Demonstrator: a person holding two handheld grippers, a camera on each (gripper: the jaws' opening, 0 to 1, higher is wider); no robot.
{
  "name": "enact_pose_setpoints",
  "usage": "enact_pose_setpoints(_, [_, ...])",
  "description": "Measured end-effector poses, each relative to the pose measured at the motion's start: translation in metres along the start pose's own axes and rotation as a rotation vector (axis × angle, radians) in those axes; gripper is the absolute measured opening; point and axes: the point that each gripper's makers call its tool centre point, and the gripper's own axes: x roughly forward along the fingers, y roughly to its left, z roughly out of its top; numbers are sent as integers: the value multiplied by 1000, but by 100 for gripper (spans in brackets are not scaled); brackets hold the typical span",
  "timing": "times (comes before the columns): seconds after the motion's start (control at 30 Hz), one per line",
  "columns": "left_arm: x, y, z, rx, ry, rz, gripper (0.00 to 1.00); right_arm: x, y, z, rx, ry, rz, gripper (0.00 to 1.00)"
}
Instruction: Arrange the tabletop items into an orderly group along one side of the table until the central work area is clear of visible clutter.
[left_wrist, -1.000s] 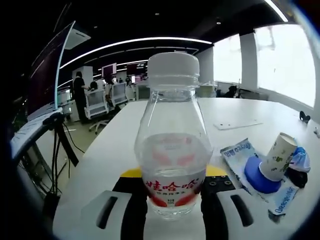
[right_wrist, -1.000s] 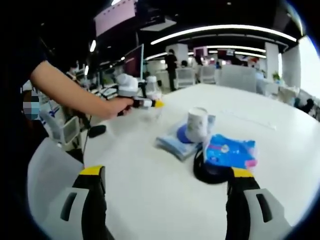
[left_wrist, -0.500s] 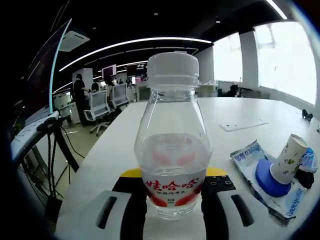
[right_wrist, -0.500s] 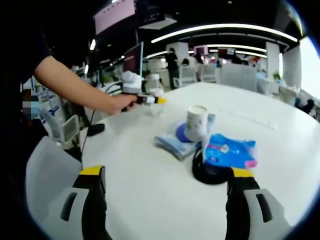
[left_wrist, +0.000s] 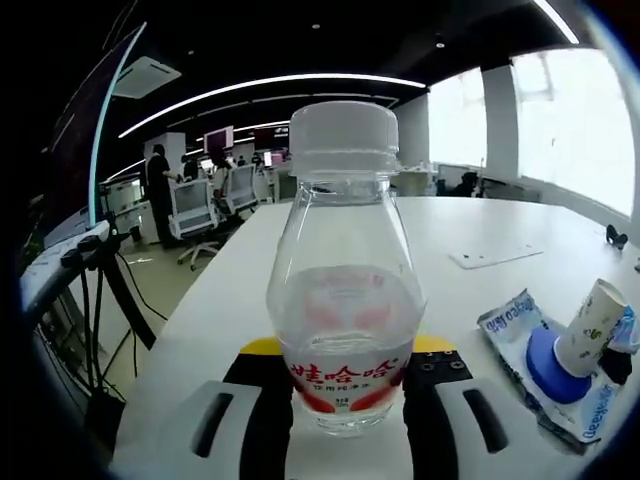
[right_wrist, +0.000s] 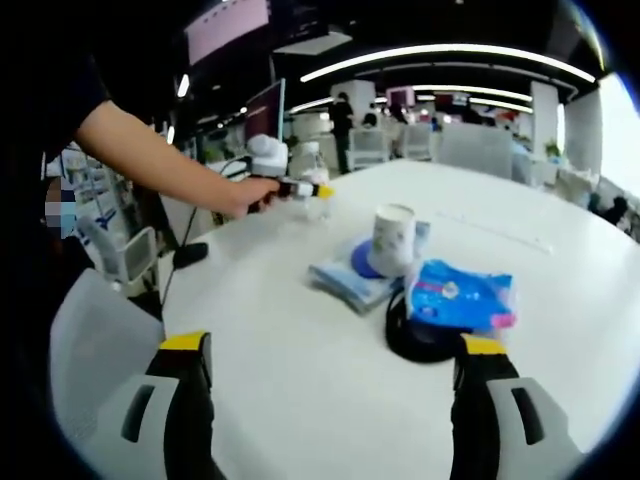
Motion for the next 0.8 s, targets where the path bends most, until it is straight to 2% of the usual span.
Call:
enact_pose_setpoints(0.4, [10, -1, 2, 4, -12, -35, 41, 1, -1, -1, -4, 7, 1, 98])
enact_pose_setpoints(0.8, [9, -1, 1, 12, 5, -5, 42, -3, 1, -3, 2, 6, -11, 98])
